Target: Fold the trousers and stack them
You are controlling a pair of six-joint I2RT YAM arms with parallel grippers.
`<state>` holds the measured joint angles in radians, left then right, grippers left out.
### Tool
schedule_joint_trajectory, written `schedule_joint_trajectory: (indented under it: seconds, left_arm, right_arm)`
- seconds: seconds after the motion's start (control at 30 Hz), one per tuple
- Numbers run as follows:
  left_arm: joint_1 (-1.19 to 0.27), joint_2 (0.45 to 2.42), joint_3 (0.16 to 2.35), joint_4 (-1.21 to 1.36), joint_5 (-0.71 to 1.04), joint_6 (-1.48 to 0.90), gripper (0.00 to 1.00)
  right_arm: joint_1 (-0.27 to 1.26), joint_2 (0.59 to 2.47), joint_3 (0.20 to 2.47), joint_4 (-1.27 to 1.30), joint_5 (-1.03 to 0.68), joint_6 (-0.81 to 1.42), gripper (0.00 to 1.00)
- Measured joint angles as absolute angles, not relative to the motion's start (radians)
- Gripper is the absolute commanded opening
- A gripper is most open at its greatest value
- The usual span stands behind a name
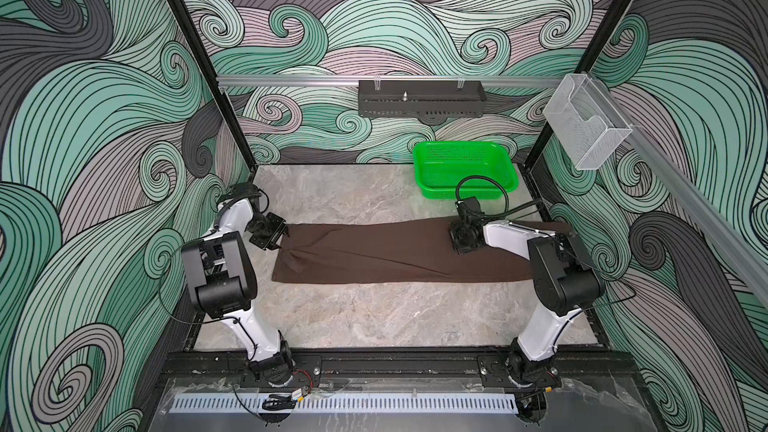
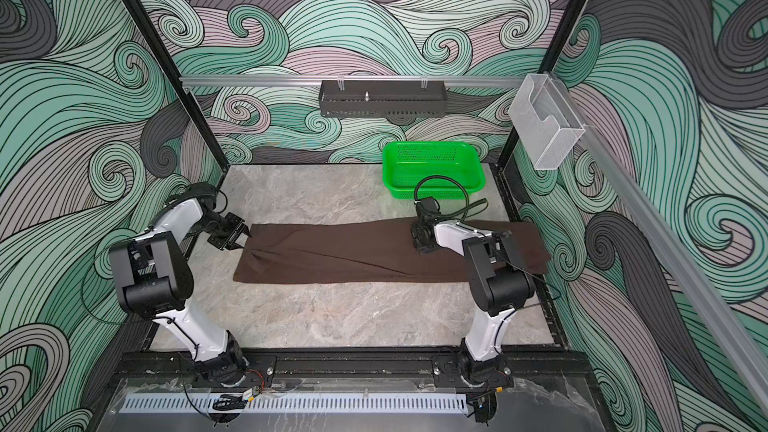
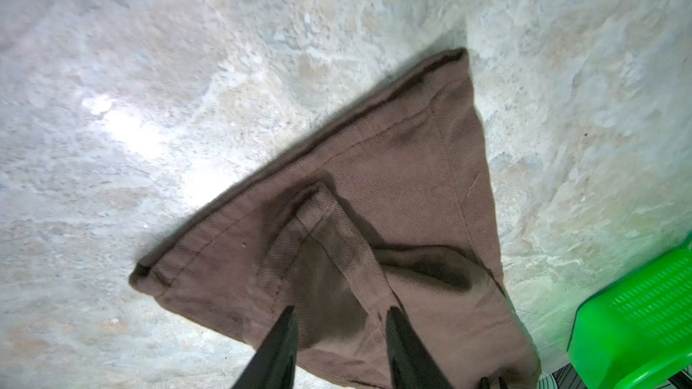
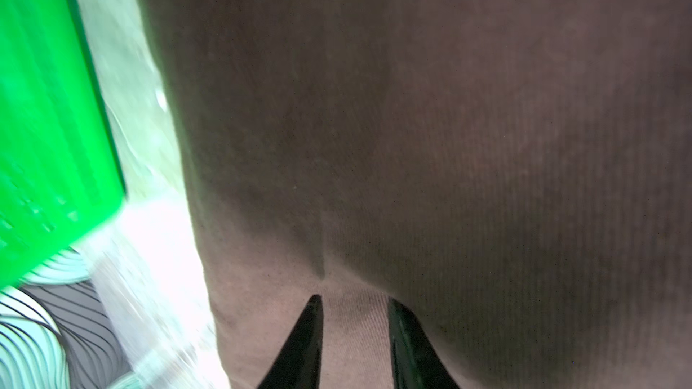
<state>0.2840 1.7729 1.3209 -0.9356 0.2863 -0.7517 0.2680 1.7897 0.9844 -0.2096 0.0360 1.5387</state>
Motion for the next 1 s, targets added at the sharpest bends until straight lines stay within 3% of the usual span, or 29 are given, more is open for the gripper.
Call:
schedule_joint_trajectory:
  seconds: [0.23, 0.43, 0.6, 0.73, 0.9, 1.0]
  left_arm:
    - [0.261, 1.774, 1.252, -0.925, 0.311, -0.76, 0.46]
    - [0.258, 1.795, 1.237, -0.914, 0.313, -0.768, 0.44]
    - [0.258, 1.837, 1.192, -0.884, 0.319, -0.779, 0.3]
    - [0.258, 1.866, 1.199, -0.862, 0.329, -0.807, 0.0]
    - [0.258, 1.884, 1.299, -0.883, 0.352, -0.796, 0.0]
    - [0.251, 1.89, 1.481, -0.951, 0.353, -0.76, 0.0]
  right_arm:
    - [0.258, 1.752, 0.946, -0.189, 0.051, 1.546, 0.4]
    - [0.252, 1.702, 0.917, -0.252, 0.063, 1.529, 0.41]
    - [0.25, 1.662, 0.907, -0.296, 0.069, 1.518, 0.41]
    - [0.25, 1.617, 0.889, -0.312, 0.07, 1.5, 0.41]
    - [0.251, 1.535, 0.874, -0.346, 0.072, 1.47, 0.41]
    - [0.252, 1.486, 0.86, -0.362, 0.074, 1.45, 0.41]
